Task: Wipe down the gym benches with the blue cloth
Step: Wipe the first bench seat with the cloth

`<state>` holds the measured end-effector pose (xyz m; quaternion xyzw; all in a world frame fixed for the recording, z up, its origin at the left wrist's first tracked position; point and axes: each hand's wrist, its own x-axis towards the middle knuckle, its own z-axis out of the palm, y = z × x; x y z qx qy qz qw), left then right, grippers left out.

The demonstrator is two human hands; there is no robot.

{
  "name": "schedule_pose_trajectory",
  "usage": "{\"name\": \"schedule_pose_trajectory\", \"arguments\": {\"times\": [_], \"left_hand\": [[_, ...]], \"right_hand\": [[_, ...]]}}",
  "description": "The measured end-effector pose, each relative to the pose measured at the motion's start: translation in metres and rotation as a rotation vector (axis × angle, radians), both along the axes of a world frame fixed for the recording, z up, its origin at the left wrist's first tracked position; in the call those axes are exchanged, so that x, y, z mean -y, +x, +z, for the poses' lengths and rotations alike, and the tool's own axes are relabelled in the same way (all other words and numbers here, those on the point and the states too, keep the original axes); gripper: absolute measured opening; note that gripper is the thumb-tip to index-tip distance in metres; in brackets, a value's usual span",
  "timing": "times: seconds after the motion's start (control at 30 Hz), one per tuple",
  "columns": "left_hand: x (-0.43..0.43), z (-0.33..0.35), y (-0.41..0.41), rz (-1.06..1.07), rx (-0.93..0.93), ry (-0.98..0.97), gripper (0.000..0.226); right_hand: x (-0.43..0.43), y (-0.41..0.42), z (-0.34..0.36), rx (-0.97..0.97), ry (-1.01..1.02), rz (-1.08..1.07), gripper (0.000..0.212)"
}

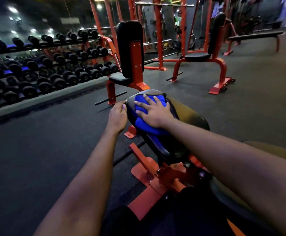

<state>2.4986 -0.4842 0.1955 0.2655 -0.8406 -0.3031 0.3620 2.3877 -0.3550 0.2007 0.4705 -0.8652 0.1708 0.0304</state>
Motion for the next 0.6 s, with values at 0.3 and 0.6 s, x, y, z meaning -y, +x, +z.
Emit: {"name": "schedule_pose_trajectory", "arguments": {"times": [0.3, 0.6], "left_hand": [[-0.015, -0.02, 0.001, -0.02, -0.092, 0.011, 0.043], [-0.039, -0.029, -0.02, 0.067, -0.117, 0.085, 0.052]], "right_hand": [[-0.062, 0.019, -0.043, 0.301, -0.328, -0.644, 0.05], [-0.077, 0.044, -0.07, 0.417, -0.487, -0.806, 0.061]]}}
